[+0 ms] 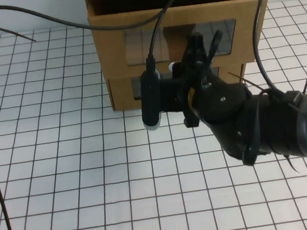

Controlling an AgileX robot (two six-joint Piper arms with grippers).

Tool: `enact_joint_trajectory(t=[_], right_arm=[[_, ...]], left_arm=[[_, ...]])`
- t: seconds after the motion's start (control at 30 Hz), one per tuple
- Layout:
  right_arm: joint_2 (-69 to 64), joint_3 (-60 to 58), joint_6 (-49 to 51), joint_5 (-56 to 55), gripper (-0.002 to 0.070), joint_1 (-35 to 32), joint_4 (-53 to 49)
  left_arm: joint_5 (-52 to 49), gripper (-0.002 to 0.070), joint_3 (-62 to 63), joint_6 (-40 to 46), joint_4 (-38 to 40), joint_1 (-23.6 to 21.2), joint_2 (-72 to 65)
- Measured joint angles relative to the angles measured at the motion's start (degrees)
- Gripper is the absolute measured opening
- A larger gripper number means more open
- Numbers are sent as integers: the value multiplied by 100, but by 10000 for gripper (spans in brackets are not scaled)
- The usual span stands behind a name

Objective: Open the shoe box
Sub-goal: 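Pull the top drawer of the cardboard box fully open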

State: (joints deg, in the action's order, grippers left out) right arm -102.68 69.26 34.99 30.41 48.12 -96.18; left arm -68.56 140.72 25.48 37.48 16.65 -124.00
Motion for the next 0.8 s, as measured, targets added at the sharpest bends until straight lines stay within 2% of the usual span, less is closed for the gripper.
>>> enact_joint_trajectory(t=[0.27, 0.6, 0.8], right_arm=[[592, -818, 133, 521, 13, 697, 236], [1350, -1334, -16, 1164, 13, 1625, 1482], [1443, -1334, -274, 1401, 13, 1784, 1899]], left_arm=[[0, -4, 0, -71, -21, 0, 0], [0, -4, 0, -180, -21, 0, 0], [0, -4, 0, -214, -21, 0, 0]])
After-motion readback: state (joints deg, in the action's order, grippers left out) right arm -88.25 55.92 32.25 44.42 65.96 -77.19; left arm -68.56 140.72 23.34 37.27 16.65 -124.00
